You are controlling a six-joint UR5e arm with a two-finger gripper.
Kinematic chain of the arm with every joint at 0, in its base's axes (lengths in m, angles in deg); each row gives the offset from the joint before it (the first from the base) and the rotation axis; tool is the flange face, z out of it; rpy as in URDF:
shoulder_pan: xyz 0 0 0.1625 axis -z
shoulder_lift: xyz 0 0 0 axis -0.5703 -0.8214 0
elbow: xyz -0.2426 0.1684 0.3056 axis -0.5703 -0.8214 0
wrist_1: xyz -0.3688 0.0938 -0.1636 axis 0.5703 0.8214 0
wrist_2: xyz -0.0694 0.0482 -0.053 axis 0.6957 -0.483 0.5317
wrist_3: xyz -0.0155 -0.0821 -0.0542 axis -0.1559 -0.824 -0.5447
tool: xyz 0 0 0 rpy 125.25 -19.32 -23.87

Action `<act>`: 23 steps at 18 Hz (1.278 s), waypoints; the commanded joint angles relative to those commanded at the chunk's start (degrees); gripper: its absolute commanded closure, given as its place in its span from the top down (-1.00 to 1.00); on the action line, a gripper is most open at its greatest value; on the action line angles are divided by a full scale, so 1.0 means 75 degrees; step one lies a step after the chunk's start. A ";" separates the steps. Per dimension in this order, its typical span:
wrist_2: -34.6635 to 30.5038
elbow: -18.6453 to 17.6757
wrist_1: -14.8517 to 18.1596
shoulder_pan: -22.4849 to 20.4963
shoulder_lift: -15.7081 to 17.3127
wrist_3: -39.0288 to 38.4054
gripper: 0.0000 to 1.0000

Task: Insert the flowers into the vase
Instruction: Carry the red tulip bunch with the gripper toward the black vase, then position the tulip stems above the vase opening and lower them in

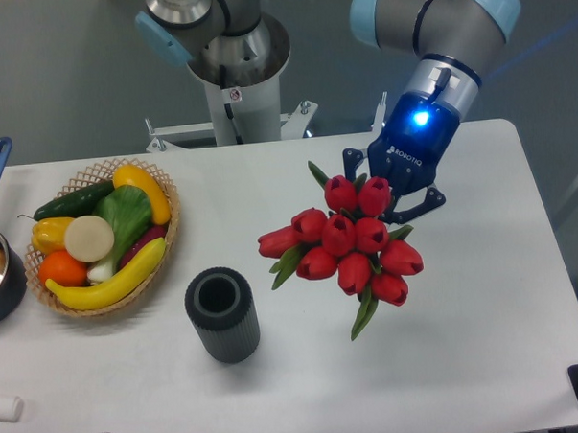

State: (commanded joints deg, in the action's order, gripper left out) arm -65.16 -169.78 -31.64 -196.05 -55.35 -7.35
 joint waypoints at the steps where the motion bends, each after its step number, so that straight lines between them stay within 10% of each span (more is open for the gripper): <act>1: 0.0000 -0.0012 -0.0012 0.0012 0.0000 0.0000 -0.66; 16: 0.0035 0.0000 -0.0375 0.0713 -0.0070 -0.0012 -0.66; 23: 0.1755 -0.0304 -0.0387 0.0961 -0.0024 0.0047 -0.66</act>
State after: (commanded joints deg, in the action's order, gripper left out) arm -52.00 -172.06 -34.54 -188.84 -55.53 -7.00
